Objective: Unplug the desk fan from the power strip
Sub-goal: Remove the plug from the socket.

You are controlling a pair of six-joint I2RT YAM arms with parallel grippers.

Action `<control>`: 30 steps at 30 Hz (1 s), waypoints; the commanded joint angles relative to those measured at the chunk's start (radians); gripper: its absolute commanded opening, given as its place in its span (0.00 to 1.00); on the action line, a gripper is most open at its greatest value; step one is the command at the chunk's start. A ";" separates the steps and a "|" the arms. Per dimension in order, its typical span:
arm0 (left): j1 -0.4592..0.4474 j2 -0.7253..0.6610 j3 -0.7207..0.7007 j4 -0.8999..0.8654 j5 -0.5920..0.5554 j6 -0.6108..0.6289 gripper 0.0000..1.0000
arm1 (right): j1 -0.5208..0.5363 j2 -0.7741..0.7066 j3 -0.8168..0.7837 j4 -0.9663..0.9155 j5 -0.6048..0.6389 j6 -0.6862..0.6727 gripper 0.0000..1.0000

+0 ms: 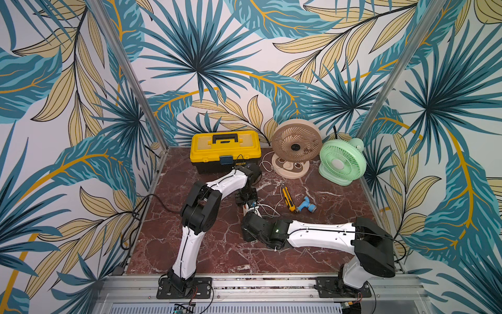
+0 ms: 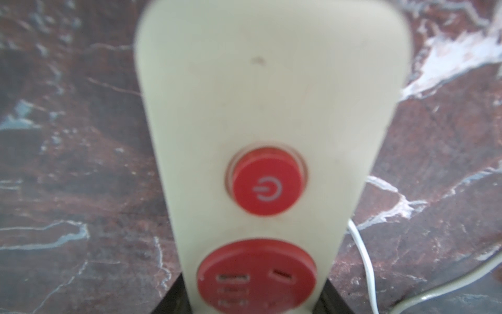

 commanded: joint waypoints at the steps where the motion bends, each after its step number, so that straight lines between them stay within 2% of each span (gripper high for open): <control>1: 0.002 0.123 -0.053 0.044 0.014 -0.040 0.00 | 0.004 0.037 0.035 -0.079 0.022 0.024 0.63; 3: 0.001 0.123 -0.054 0.043 0.009 -0.037 0.00 | 0.002 0.063 0.058 -0.104 0.027 0.029 0.57; 9: 0.000 0.129 -0.054 0.032 -0.007 -0.037 0.00 | -0.014 0.124 0.119 -0.155 0.026 0.049 0.56; 25: -0.001 0.142 -0.055 0.041 -0.005 -0.034 0.00 | -0.084 0.214 0.179 -0.155 -0.049 0.024 0.45; 30: -0.002 0.148 -0.053 0.041 -0.005 -0.035 0.00 | -0.084 0.231 0.196 -0.167 -0.050 0.020 0.32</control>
